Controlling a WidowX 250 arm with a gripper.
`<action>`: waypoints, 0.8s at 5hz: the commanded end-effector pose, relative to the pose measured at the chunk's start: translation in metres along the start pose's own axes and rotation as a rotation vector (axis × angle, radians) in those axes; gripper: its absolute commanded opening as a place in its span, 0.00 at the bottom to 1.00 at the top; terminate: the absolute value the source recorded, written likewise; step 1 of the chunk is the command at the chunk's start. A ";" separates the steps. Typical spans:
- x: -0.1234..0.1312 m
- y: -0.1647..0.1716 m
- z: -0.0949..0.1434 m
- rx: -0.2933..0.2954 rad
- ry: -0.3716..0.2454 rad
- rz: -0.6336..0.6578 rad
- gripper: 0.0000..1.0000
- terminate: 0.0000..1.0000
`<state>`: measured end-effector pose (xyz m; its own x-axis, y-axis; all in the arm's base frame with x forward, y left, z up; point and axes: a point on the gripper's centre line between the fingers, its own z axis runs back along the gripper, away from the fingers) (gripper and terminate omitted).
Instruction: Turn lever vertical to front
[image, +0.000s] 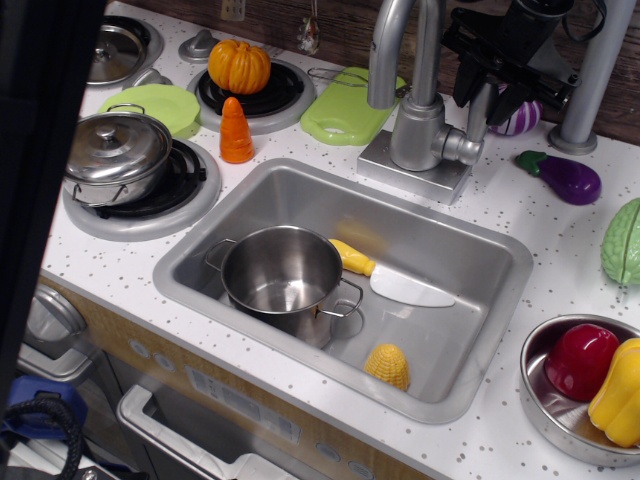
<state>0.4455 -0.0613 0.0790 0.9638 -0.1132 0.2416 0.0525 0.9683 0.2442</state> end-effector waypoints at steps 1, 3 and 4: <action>-0.004 -0.003 0.022 -0.053 -0.006 0.124 0.00 0.00; -0.029 -0.011 0.012 -0.086 0.039 0.200 0.00 0.00; -0.029 -0.013 0.010 -0.119 0.072 0.213 0.00 0.00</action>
<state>0.4125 -0.0662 0.0687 0.9765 0.1181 0.1802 -0.1368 0.9860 0.0949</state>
